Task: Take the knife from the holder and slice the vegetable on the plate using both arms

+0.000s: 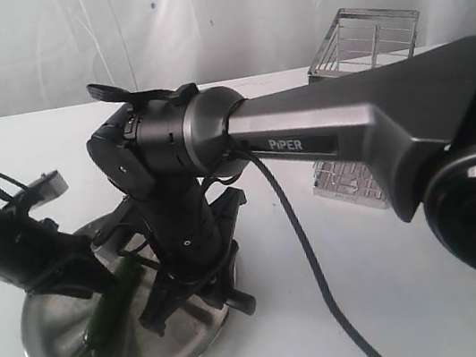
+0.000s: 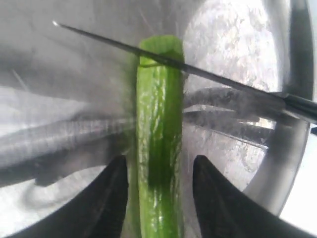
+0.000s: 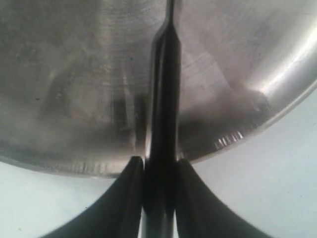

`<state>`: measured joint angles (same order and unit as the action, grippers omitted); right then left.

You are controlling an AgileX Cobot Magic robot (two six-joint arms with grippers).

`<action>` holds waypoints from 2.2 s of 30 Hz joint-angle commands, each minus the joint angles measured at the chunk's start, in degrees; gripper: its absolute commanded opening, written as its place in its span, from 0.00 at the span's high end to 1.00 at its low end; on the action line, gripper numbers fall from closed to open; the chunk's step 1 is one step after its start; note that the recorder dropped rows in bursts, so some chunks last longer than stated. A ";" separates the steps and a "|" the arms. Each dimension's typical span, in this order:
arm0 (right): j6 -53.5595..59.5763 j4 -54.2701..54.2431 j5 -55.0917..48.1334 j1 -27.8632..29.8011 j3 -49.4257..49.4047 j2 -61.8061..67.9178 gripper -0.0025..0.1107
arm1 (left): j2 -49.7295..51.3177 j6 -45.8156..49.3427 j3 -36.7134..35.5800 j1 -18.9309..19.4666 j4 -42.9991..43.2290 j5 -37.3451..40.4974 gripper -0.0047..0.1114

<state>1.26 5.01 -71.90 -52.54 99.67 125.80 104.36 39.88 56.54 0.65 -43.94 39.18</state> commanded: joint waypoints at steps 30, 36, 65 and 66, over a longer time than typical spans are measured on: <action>0.02 -0.52 1.93 -0.02 0.21 1.05 0.97 | -1.35 -7.54 6.19 1.13 0.11 -0.64 0.96; 0.02 -0.52 1.93 -0.02 0.21 1.05 0.97 | 0.99 2.55 6.29 5.38 -12.70 3.80 0.96; 0.30 -0.41 1.93 -0.02 0.21 0.44 0.97 | 14.94 0.61 9.59 3.30 -8.81 3.29 0.96; 0.30 -0.27 1.93 -0.02 0.21 0.30 0.97 | 14.94 0.61 9.59 3.30 -8.81 3.29 0.96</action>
<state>1.50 4.29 -70.09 -52.64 99.79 127.11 117.68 41.11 66.89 4.34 -56.11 41.85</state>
